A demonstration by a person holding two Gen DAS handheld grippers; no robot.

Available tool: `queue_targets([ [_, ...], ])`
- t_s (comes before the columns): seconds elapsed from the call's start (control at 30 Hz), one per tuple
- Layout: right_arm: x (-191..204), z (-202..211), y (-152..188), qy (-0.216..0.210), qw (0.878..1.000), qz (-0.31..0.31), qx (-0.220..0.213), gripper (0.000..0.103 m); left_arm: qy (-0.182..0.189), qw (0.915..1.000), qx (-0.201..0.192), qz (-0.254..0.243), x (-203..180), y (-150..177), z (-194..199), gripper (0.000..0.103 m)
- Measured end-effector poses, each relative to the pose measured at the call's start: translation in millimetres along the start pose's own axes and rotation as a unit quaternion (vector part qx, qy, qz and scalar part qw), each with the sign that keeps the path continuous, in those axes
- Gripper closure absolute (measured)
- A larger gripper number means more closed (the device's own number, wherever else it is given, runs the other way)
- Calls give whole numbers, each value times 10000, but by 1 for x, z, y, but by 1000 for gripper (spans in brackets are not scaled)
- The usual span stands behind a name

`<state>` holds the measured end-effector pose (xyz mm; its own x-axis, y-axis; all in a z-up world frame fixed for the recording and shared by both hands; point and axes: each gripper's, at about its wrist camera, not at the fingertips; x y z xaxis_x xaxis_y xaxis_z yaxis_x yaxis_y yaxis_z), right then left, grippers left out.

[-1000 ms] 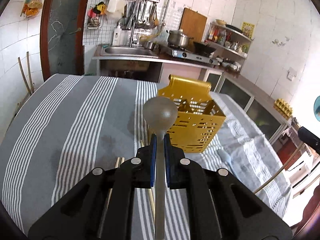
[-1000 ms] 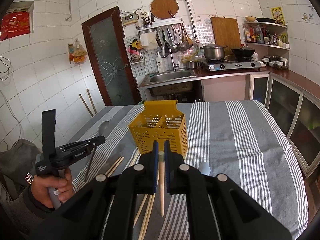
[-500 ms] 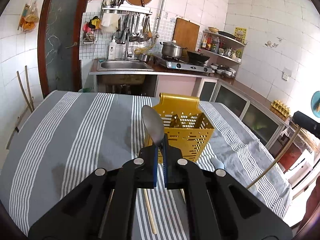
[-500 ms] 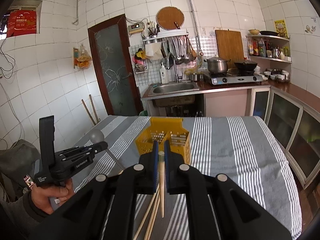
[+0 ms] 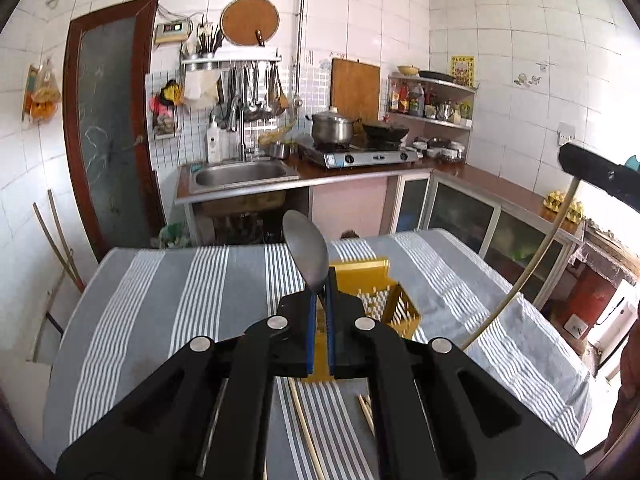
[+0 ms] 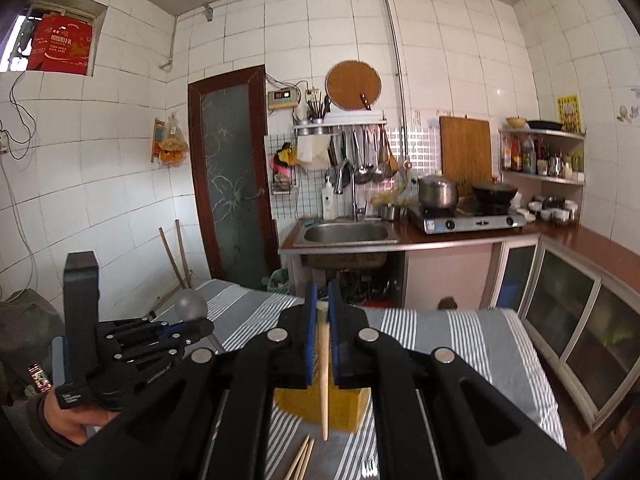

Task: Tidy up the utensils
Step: 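Lower the spoon into the yellow holder with the left tool while the right tool inserts the chopstick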

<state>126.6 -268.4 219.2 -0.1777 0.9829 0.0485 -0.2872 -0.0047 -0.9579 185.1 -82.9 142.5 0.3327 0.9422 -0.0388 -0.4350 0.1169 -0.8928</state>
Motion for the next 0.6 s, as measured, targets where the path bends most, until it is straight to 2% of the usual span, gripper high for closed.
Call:
queue_targets([
  [0.33, -3, -40, -29, 155, 9997, 107, -149, 97, -62, 9996, -286, 6, 3, -50, -21, 100],
  [0.6, -7, -81, -32, 207, 9995, 66, -209, 97, -33, 9995, -276, 164, 10, -63, -55, 100],
])
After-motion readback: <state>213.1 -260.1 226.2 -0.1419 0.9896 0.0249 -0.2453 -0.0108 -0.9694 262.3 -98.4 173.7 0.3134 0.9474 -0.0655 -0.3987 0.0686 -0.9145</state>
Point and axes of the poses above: each gripper's, at about its wrist camera, not at the fingertips, and z roughly against the way its jaws point, x to its left, y to its underside, and after that the axes turned 1 degree about x, right-handed
